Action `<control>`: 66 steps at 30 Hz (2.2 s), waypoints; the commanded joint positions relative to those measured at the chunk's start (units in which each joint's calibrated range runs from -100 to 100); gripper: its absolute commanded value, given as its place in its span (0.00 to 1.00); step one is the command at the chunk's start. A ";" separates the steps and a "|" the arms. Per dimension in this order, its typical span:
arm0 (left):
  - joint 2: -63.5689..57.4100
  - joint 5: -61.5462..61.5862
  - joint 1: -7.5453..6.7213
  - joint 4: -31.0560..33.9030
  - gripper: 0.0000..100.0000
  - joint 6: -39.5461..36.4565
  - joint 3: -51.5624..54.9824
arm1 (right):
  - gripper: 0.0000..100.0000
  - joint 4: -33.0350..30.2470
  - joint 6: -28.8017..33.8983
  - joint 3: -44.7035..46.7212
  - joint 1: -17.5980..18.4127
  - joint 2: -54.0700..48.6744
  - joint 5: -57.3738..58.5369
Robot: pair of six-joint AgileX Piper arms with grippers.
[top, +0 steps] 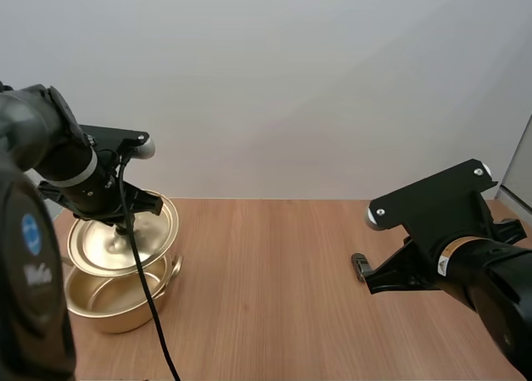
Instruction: Open the pot, put the car inside, and close it
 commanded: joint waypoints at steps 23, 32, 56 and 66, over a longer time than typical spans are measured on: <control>-33.44 -17.12 0.03 -18.12 0.00 6.07 -13.47 | 1.00 -4.10 11.43 -11.28 -0.05 34.23 -8.54; -34.11 -17.58 0.03 -17.99 0.00 6.07 -18.16 | 1.00 -5.43 11.26 -12.41 -0.05 41.81 -13.54; -34.29 -19.51 0.03 -17.99 0.00 6.40 -18.16 | 1.00 -11.46 9.97 -12.41 -0.05 41.90 -11.09; -34.29 -19.51 0.03 -17.99 0.00 6.40 -18.16 | 1.00 -11.46 9.76 -12.41 -0.05 41.95 -9.21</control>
